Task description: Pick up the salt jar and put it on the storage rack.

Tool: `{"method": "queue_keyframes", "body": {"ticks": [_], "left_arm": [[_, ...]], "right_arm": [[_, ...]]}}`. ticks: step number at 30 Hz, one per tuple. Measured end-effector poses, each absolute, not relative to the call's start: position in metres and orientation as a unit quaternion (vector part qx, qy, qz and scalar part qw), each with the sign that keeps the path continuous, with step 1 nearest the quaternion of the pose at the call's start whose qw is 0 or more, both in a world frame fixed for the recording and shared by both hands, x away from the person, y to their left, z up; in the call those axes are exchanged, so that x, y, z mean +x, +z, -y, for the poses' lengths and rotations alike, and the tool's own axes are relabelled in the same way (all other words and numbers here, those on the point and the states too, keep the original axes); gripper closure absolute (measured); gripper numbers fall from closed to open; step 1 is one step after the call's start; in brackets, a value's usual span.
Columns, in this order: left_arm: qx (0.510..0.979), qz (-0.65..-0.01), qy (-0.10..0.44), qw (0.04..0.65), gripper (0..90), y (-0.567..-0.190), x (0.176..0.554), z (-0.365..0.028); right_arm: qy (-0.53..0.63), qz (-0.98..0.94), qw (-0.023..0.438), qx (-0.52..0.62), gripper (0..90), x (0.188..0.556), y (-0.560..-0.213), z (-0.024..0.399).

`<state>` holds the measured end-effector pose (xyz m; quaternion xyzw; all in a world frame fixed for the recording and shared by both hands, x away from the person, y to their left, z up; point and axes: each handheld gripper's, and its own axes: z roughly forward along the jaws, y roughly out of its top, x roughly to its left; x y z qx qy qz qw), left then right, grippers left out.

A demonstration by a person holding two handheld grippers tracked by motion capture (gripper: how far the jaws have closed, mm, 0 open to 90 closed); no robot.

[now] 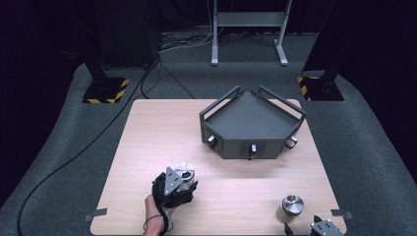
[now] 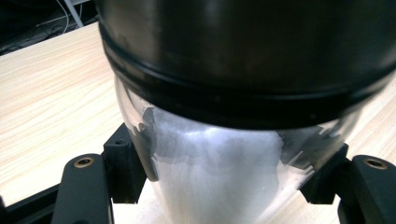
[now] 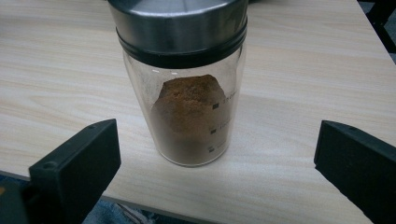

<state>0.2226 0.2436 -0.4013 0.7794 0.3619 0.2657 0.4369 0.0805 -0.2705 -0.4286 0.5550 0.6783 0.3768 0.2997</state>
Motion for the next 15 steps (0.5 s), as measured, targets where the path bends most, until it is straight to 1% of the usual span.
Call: {"method": "queue_keyframes", "body": {"ticks": [15], "left_arm": [[0.781,-0.358,0.263,0.439,31.3,-0.395,0.243,-0.24]], "right_arm": [[0.374,-0.677,0.302,0.558,0.0,0.08,-0.428,0.271]]}}
